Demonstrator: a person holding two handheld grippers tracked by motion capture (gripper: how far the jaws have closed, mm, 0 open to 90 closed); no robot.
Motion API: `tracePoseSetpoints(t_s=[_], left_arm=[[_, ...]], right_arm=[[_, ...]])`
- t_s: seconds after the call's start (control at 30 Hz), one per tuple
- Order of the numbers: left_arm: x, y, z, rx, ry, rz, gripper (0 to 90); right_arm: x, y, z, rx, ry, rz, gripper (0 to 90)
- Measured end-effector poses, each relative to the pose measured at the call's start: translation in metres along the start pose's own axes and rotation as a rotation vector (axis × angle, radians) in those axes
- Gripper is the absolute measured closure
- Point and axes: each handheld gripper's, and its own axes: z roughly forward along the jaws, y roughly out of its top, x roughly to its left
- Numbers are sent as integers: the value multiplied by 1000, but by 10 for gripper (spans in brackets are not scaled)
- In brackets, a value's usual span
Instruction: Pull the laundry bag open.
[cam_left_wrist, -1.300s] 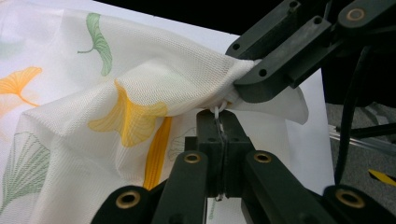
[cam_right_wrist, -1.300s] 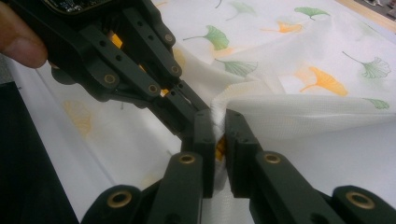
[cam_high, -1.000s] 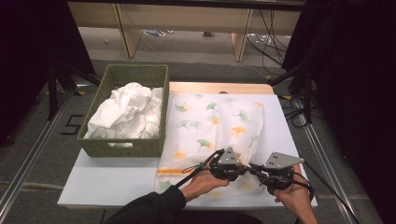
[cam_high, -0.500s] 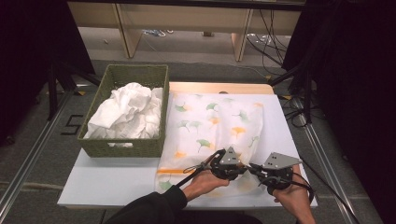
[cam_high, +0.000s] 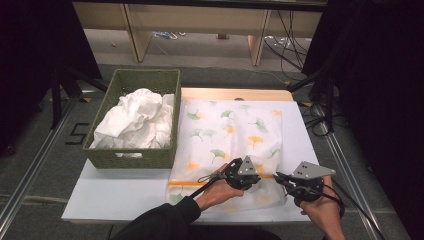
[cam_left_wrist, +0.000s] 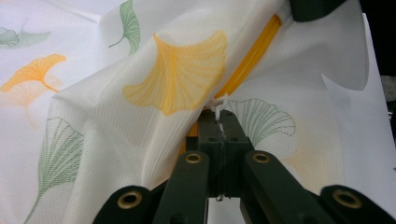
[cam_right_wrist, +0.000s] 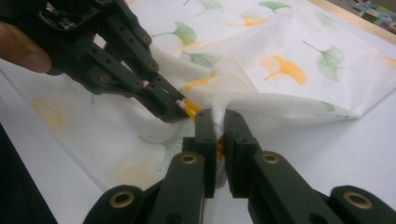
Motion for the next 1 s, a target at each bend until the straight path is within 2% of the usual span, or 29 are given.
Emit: tracePoseSetpoints(t_s=[0.1, 0.17, 0.23, 0.27, 0.3, 0.37, 0.43, 0.57, 0.6, 0.7, 0.73, 0.93, 1.0], left_arm=[[0, -1, -1, 16, 15, 17, 892], [4, -2, -4, 32, 32, 24, 892], [4, -3, -5, 26, 37, 16, 892], [6, -4, -9, 56, 42, 35, 892], [5, -5, -9, 40, 40, 18, 892], [6, -5, -11, 52, 47, 26, 892], [7, -7, -15, 66, 49, 31, 892], [9, -10, -18, 59, 57, 14, 892], [11, -11, -21, 74, 67, 25, 892], [11, -13, -23, 71, 66, 17, 893], [13, -14, -25, 75, 78, 23, 893], [13, -16, -28, 74, 75, 10, 893], [14, -16, -28, 78, 80, 16, 892]], right_arm=[[-3, -2, -3, 5, -20, 18, 863], [-6, -5, -4, 7, -25, 14, 864], [-7, -6, -4, 8, -25, 17, 863], [-10, -8, -5, 18, -50, 18, 864], [-10, -9, -5, 23, -46, 31, 863], [-12, -11, -5, 22, -46, 29, 863], [-13, -15, -7, 29, -59, 49, 863], [-16, -17, -6, 34, -60, 48, 863], [-17, -20, -6, 39, -62, 63, 863], [-19, -21, -6, 41, -65, 65, 863], [-20, -23, -5, 45, -63, 63, 863], [-21, -25, -4, 45, -72, 58, 863], [-19, -26, -4, 48, -68, 79, 863]])
